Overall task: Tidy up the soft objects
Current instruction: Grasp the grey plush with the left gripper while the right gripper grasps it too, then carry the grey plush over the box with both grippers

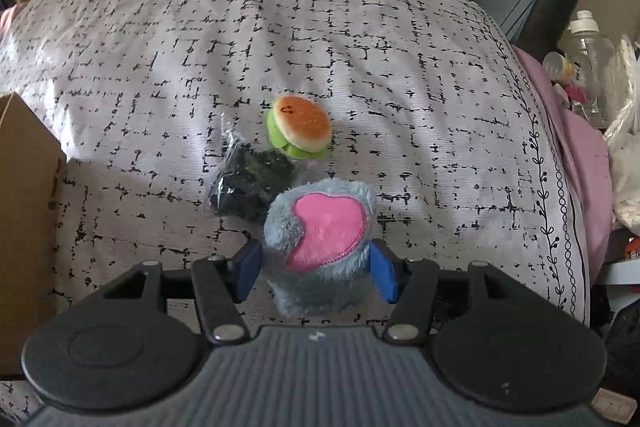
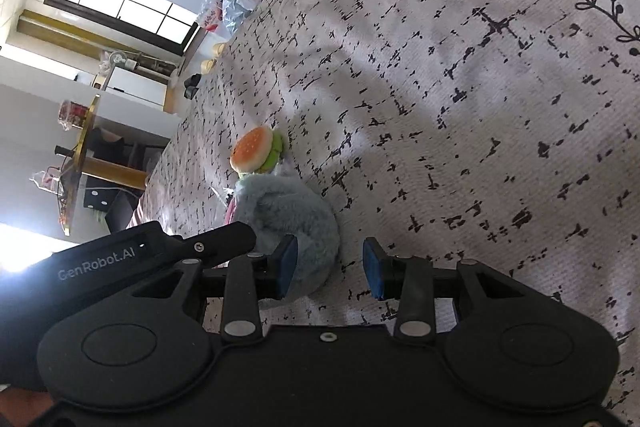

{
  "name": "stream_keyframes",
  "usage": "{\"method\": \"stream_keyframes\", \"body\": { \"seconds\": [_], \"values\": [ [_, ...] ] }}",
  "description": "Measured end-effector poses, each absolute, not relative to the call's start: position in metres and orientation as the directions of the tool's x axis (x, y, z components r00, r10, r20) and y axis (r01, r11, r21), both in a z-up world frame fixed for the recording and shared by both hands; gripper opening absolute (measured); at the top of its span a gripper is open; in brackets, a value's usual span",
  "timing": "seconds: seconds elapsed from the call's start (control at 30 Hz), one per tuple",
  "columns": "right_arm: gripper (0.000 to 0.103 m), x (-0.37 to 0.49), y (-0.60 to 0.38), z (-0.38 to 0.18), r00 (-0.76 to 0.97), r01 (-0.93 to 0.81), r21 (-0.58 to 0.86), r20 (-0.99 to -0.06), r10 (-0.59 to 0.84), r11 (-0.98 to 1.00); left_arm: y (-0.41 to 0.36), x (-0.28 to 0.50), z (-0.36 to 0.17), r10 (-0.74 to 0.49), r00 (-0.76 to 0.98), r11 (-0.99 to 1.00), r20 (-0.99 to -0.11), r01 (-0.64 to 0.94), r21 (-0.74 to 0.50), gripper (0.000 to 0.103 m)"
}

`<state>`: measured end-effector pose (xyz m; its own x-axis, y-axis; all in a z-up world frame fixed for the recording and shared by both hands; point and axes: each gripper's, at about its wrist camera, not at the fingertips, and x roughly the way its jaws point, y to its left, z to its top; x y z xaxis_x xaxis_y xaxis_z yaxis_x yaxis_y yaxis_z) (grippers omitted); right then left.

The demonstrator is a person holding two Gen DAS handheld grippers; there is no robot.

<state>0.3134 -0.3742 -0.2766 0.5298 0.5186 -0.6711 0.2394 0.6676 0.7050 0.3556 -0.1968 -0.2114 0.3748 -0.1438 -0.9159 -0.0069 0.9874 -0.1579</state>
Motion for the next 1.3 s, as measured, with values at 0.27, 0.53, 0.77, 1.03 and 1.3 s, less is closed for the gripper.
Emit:
{"method": "stream_keyframes", "body": {
  "seconds": [0.27,0.53,0.77,1.03,1.3],
  "values": [
    [0.038,0.320,-0.367,-0.280,0.518,0.241,0.701,-0.678,0.522,0.671,-0.185,0.354,-0.210,-0.119,0.404,0.991,-0.907,-0.008,-0.133,0.058],
    [0.038,0.330,-0.351,-0.281,0.505,0.209,0.738,-0.643,0.576,0.642,-0.165,0.352,-0.205,-0.113,0.419,0.991,-0.901,-0.021,-0.134,0.052],
    [0.021,0.332,-0.339,-0.287,0.482,0.166,0.796,-0.580,0.657,0.582,-0.155,0.349,-0.205,-0.083,0.421,0.994,-0.903,-0.035,-0.108,0.043],
    [0.017,0.326,-0.324,-0.274,0.469,0.070,0.759,-0.598,0.650,0.647,-0.151,0.351,-0.210,-0.114,0.409,0.992,-0.905,-0.008,-0.129,0.025],
    [0.017,0.316,-0.322,-0.257,0.450,0.090,0.756,-0.611,0.651,0.648,-0.150,0.334,-0.192,-0.118,0.412,0.993,-0.904,0.024,-0.118,0.022]
  ]
}}
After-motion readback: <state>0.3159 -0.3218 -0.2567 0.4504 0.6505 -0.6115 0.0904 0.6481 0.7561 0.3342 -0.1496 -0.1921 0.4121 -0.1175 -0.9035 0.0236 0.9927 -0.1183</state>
